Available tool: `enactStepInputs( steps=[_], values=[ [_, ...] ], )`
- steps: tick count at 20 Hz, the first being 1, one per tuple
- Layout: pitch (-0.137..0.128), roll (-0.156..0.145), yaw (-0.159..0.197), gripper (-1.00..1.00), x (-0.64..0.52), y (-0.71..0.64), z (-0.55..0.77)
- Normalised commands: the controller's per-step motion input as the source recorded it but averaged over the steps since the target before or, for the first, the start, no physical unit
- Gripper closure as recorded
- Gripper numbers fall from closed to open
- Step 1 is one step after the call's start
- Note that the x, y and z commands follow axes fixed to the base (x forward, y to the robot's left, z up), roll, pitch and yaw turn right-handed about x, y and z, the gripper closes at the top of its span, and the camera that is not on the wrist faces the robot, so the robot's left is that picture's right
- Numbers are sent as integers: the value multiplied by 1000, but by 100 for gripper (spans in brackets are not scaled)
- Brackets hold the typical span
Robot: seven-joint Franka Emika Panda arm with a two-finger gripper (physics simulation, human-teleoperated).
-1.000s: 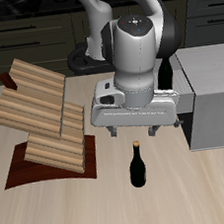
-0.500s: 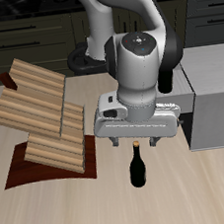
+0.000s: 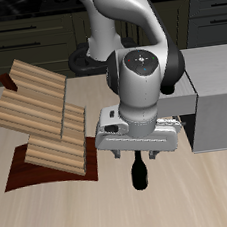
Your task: Place the wine bottle from the table into the top drawer
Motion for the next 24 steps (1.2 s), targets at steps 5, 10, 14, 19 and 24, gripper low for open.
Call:
enactStepInputs(
  steps=[5, 10, 14, 19, 24],
  values=[
    [13, -4, -18, 100, -48, -61, -82],
    [10, 0, -22, 100, -1, -21, -34],
    [1, -6, -8, 100, -19, 4, 41],
    [-23, 6, 7, 100, -50, 23, 243],
    [-25, 7, -10, 100, -55, 22, 292]
  ],
)
